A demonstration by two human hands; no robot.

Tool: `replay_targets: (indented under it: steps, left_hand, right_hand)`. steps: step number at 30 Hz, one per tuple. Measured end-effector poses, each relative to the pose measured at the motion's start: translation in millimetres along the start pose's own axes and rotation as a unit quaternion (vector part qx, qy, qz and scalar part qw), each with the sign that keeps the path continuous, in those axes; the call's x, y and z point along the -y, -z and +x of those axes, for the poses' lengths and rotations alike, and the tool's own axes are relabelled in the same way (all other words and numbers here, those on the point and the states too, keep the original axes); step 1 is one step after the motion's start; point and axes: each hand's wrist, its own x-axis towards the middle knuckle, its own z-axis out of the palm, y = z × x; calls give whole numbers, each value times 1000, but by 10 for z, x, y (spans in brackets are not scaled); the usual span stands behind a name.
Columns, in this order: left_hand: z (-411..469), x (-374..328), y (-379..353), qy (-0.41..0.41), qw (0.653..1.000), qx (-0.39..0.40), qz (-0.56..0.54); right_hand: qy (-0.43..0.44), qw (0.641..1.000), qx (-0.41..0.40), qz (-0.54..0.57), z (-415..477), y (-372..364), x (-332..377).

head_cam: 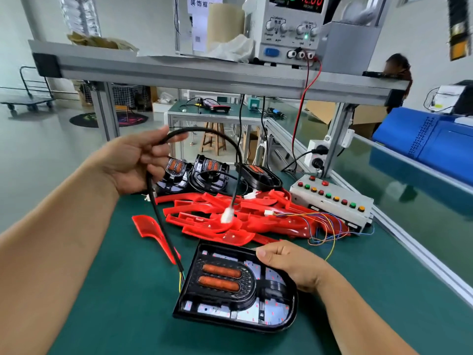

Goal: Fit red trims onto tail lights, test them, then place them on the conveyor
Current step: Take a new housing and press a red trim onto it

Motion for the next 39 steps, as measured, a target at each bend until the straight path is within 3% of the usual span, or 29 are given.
replay_targets:
  steps: [3,6,9,14,15,17,19,20,22,24,26,29,33,37,39]
  left_hand:
    - [58,-52,1,-38,998,-43,38]
    - [172,136,206,-42,969,-230,76]
    - [194,473,540,-35,908,-389,149]
    - [45,947,885,19,851,-463,248]
    - [18,995,872,39,825,-474,305]
    - [-43,1017,747,78,741,-492,450]
    - [-101,991,533,15,689,-467,554]
    - [-122,988,400,-38,694,-427,579]
    - [-167,1001,98,-83,740,-309,592]
    - [-221,1089,-168,-4,789,-187,586]
    - [-251,1191,-313,69,792,-105,597]
    - [-285,1285,-362,109,788,-88,599]
    - [-300,1309,-332,134,805,-93,571]
    - [-286,1291,-310,167,808,-68,561]
    - [-284,1304,-289,167,835,-75,519]
  right_hand:
    - [-3,1000,-12,-16,12,4,14]
    - [-4,996,-21,-83,33,28,87]
    - [8,980,-51,-190,81,71,186]
    - [4,941,-129,-314,182,53,140]
    - [1,933,-151,-326,187,37,127]
    - [4,915,-188,-358,185,44,97]
    - [17,907,-217,-361,186,86,116]
    - [25,907,-228,-354,199,110,138]
    - [39,894,-229,-382,250,143,217]
    - [29,885,-177,-429,334,160,279]
    - [8,878,-105,-468,422,154,349]
    - [5,846,-40,-532,524,170,395]
    - [46,828,-42,-557,565,193,342]
    - [80,867,-84,-485,507,217,246]
    - [104,899,-123,-407,435,252,270]
